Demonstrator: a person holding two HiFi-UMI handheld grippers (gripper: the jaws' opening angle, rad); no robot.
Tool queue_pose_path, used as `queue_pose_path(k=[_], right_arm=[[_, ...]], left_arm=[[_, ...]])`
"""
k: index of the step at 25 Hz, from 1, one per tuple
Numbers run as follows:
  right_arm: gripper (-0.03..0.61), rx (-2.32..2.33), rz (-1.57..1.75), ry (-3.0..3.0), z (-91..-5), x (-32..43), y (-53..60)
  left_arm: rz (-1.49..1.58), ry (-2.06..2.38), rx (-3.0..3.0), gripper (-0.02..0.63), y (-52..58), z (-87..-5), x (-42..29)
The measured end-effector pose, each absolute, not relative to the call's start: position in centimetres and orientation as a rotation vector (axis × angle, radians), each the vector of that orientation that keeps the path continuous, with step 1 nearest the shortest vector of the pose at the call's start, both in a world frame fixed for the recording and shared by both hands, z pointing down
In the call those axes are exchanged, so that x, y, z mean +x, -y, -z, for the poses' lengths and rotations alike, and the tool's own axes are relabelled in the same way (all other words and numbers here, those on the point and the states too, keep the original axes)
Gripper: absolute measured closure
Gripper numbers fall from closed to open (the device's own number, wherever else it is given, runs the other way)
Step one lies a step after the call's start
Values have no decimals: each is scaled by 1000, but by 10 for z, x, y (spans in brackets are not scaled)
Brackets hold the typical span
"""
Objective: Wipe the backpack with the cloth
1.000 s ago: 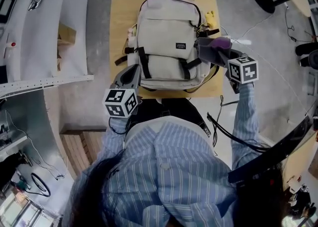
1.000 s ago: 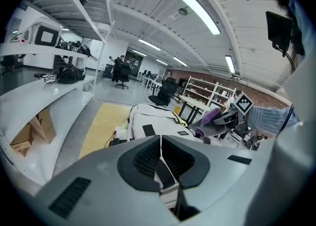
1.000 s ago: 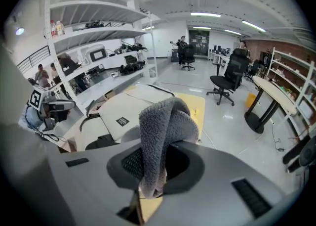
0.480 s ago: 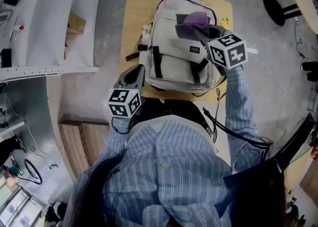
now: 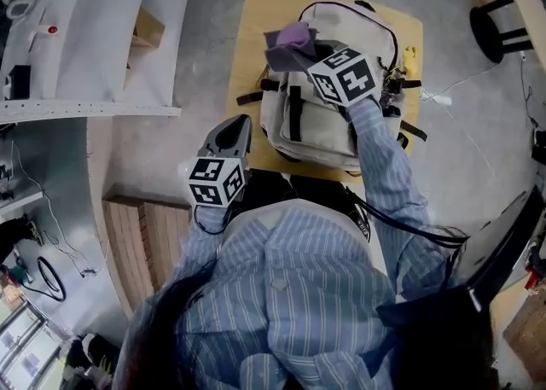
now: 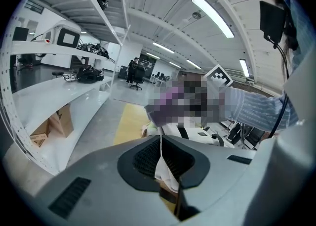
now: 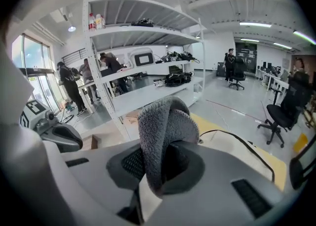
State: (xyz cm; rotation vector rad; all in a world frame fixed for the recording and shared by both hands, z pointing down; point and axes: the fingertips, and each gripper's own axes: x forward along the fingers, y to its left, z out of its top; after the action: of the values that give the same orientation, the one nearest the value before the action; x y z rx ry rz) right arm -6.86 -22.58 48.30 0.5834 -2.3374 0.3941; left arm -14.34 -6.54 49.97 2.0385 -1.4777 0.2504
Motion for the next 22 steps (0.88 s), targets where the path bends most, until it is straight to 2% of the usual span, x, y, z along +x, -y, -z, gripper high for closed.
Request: queue_pose_path(k=[11, 22], right_arm=[[537, 714, -479, 2211, -519, -20, 238], [537, 930, -566, 2085, -526, 103, 230]], left_arm=[[-251, 1410, 2106, 601, 83, -497, -138], [-276, 1294, 2198, 601, 101, -496, -96]])
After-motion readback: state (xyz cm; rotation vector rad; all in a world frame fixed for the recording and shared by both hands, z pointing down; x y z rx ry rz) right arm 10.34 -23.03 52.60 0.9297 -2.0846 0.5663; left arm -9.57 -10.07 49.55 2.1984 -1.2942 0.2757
